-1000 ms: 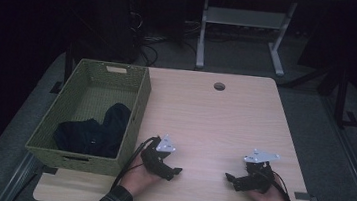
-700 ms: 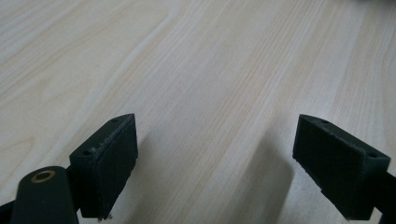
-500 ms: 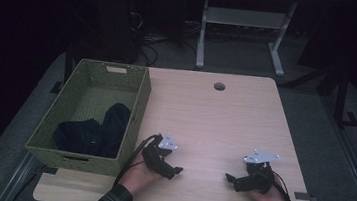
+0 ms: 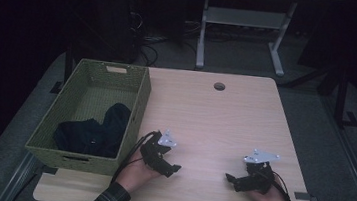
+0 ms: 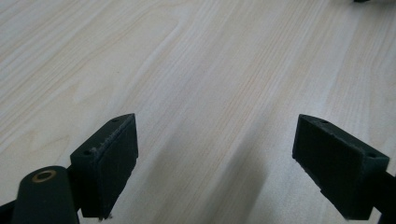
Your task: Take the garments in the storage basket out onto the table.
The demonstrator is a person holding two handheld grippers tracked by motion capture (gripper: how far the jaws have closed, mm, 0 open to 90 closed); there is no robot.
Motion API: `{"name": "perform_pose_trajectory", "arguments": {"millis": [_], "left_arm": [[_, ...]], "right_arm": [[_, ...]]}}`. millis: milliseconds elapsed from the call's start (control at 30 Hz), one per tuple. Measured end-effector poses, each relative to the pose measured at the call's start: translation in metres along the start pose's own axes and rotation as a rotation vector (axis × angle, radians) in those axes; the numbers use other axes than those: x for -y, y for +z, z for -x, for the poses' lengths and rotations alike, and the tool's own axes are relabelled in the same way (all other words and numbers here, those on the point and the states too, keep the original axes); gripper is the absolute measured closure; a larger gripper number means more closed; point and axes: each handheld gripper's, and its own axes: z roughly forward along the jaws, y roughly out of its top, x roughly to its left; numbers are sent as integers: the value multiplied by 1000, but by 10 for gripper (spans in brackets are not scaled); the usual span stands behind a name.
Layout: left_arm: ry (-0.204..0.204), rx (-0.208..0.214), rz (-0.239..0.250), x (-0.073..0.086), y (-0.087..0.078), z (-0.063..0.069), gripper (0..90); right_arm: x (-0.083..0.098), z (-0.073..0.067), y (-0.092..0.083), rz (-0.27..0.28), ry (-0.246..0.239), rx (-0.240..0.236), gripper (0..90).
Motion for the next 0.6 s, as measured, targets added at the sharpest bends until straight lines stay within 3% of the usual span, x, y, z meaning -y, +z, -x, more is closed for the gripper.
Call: {"name": "perform_pose_trajectory", "arguments": {"millis": [133, 600], "left_arm": [[22, -4, -34, -3, -2, 2, 140], [21, 31, -16, -15, -16, -1, 140]], "right_arm": [[0, 0, 0, 0, 0, 0, 18], [0, 0, 0, 0, -1, 0, 19]]}}
